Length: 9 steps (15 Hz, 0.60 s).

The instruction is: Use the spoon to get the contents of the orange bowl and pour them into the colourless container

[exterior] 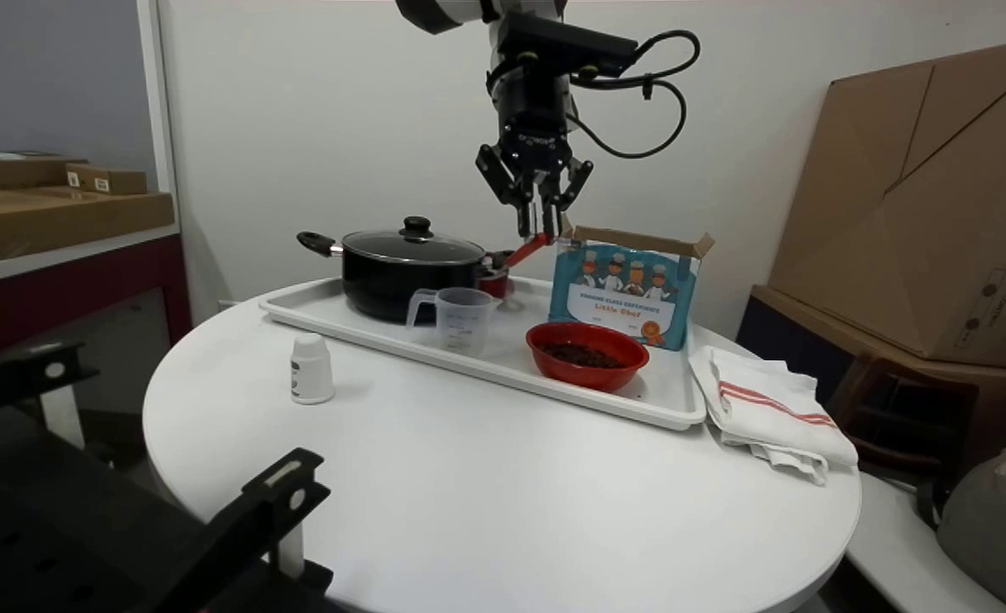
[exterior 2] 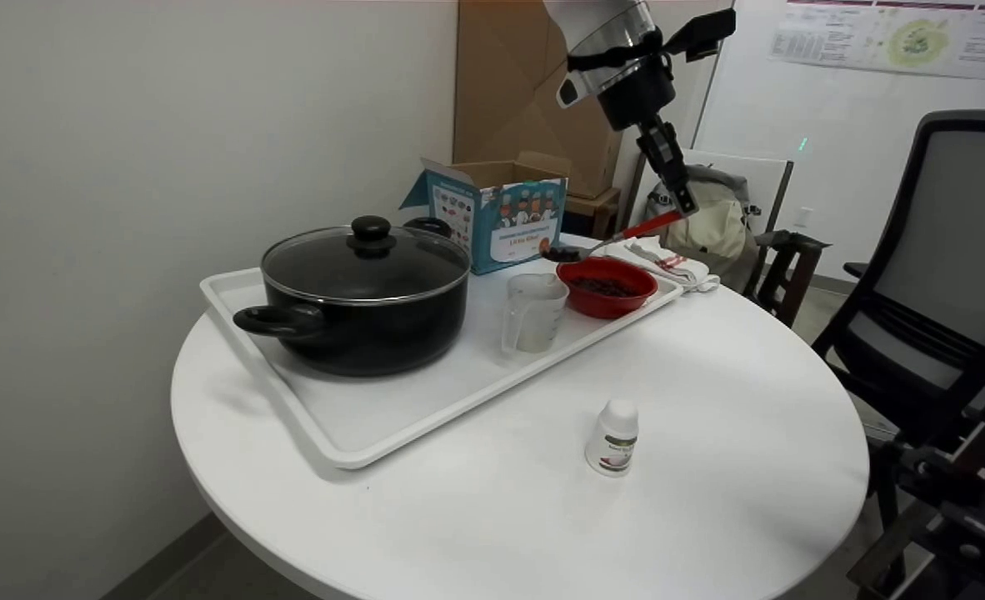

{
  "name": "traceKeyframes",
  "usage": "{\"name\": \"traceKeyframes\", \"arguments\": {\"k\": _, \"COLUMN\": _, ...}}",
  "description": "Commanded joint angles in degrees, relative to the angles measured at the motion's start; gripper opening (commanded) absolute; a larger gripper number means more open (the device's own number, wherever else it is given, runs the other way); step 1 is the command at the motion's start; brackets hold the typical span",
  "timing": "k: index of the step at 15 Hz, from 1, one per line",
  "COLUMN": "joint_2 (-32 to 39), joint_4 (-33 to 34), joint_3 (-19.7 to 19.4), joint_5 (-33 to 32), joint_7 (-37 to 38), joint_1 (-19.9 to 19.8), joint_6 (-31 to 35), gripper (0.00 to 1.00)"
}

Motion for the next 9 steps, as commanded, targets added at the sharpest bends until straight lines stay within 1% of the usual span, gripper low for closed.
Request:
{"name": "traceKeyframes", "arguments": {"k": 1, "joint_2": -0.9, "joint_4": -1.5, "joint_3": -0.2, "joint_5": -2.0, "joint_7": 1.9, "joint_1": 1.2, "joint_6": 0.3, "gripper": 0.09}}
{"name": "traceKeyframes", "arguments": {"k": 9, "joint_2": -0.1, "joint_4": -2.2, "joint_3": -0.4, "joint_5": -4.8, "joint_7": 4.7, "joint_1": 2.9, "joint_6": 0.0, "gripper": 0.09}}
